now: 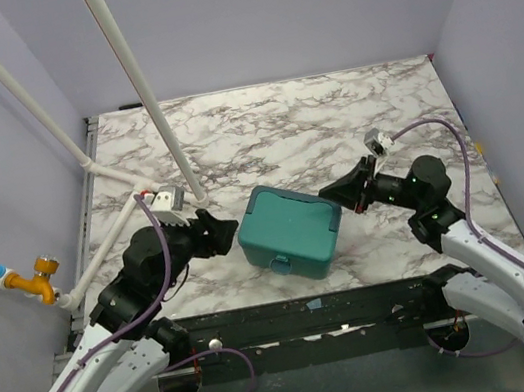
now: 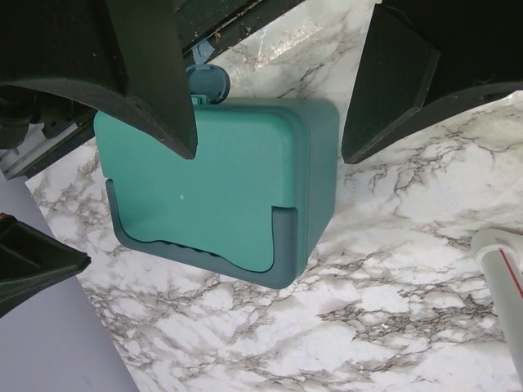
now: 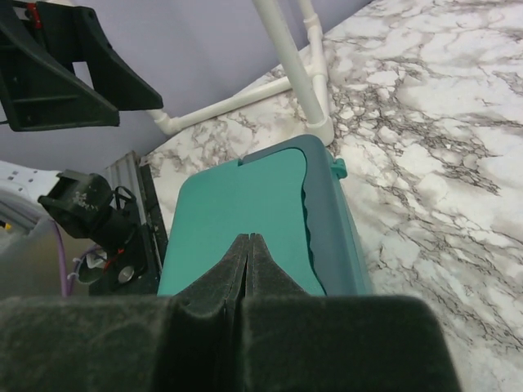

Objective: Organize the medicine kit

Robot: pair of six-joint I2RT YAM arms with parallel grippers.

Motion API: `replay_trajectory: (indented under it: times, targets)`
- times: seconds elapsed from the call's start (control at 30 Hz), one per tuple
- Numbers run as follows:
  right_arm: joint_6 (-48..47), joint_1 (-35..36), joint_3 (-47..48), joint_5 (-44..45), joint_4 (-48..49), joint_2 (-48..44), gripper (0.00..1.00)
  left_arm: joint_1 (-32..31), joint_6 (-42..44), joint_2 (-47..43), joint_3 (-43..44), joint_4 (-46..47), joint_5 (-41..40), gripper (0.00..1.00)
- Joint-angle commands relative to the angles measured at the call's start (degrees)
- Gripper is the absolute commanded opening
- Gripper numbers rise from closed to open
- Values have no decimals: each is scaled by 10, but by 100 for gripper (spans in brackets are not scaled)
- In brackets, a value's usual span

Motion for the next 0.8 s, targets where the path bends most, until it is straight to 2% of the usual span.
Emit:
replay_trajectory:
  times: [0.0, 0.07, 0.2, 0.33, 0.53, 0.67, 0.77]
  targets:
    - [-12, 12, 31, -1, -80, -26, 1, 1, -4, -1, 1, -26, -1, 75]
    - [1, 14, 43, 16, -112, -37, 1, 1, -5, 10, -3, -25, 5, 76]
    - [19, 14, 90, 112, -241, -53, 1, 1, -7, 37, -6, -21, 14, 77]
    - [35, 14, 159, 189, -409, -46, 1, 6, -7, 69, -8, -23, 14, 80]
    - [59, 14, 277, 305, -663, 20, 1, 26, -4, 123, 8, -10, 43, 81]
    - [75, 14, 288, 344, -735, 21, 1, 36, 14, 157, 30, 1, 56, 81]
    - [82, 14, 275, 338, -759, 12, 1, 41, 23, 184, 45, 6, 73, 81]
